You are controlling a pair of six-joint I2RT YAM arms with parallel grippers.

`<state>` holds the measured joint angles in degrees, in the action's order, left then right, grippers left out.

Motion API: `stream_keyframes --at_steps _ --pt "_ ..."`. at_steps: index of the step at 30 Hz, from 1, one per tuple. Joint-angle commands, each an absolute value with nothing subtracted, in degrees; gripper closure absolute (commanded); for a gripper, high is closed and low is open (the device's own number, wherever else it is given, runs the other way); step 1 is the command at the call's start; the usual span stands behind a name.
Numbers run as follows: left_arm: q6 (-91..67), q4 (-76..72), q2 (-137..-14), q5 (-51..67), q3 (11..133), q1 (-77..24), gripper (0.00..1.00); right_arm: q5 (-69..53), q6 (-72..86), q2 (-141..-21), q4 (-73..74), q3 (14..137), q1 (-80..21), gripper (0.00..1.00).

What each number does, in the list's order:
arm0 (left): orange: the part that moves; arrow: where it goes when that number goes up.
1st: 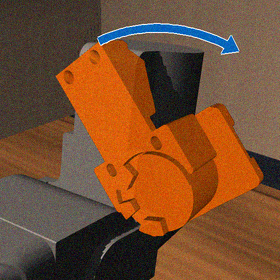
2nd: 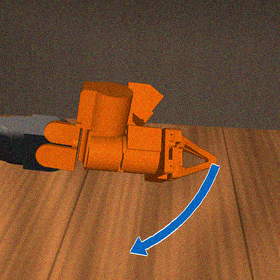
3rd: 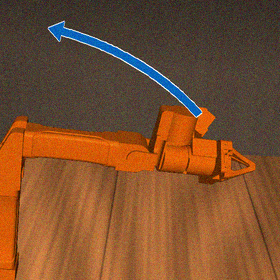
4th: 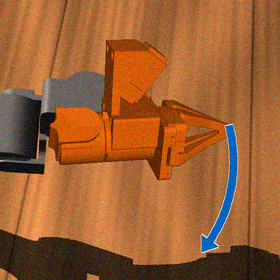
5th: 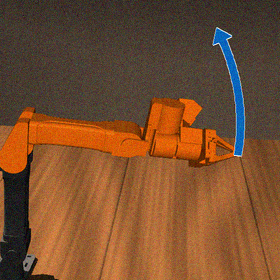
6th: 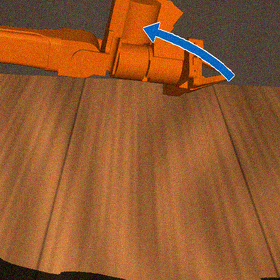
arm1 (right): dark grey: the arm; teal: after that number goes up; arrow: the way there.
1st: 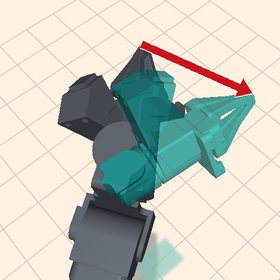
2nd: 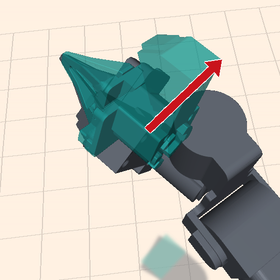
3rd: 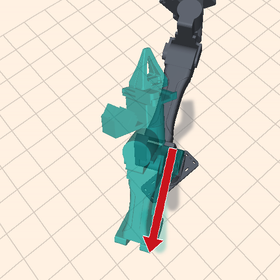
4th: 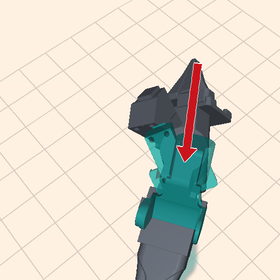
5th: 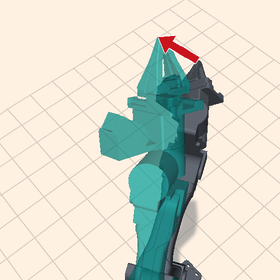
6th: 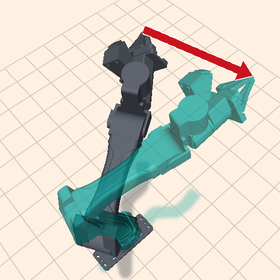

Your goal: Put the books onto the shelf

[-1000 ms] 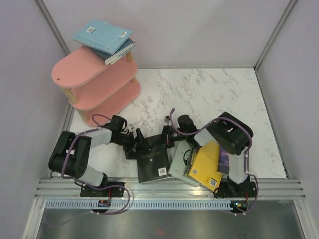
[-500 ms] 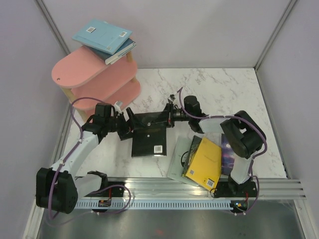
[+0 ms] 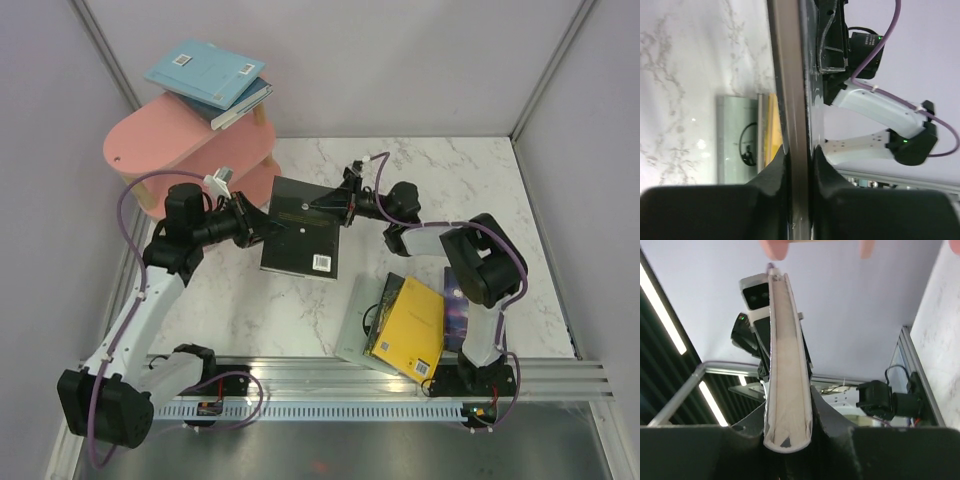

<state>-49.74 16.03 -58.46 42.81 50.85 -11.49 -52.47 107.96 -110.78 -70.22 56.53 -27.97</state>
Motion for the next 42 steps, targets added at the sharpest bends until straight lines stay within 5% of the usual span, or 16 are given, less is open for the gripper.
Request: stream_keyframes --at_steps 1,4,6,7,10,22,26,34,42 --pt "-49.39 13.62 -58.8 49.03 56.07 -11.51 0.97 -52.12 125.86 -109.51 -96.59 60.55 -27.6 1.0" --pt "-49.22 15.99 -57.75 48.18 58.7 -11.69 0.98 -52.38 125.6 -109.25 -95.28 63.27 -27.42 0.94" --pt "-48.08 18.09 -57.04 47.03 62.11 -11.78 0.98 -52.91 123.76 -108.55 -92.74 64.68 -27.25 0.66" --pt "-47.64 19.06 -56.95 46.5 63.7 -11.78 0.98 -53.61 122.53 -107.33 -91.33 65.56 -27.16 0.44" --pt "-47.2 21.44 -57.39 45.09 70.38 -11.78 0.98 -55.1 117.18 -104.34 -83.87 66.09 -26.11 0.32" --pt "-52.64 18.73 -69.6 41.66 100.53 -10.72 0.98 -55.28 112.42 -93.96 -78.24 50.72 -14.16 0.29" --pt "-54.49 15.75 -73.38 32.21 108.88 -9.41 0.98 -56.42 106.01 -89.66 -70.15 47.47 -10.99 0.32" --pt "-63.52 4.58 -76.54 6.7 109.69 -5.98 0.98 -55.55 93.87 -83.15 -53.19 45.0 -10.64 0.32" --pt "-73.91 3.16 -87.62 6.59 117.51 1.84 0.98 -56.16 92.03 -81.83 -49.75 44.83 -10.72 0.33"
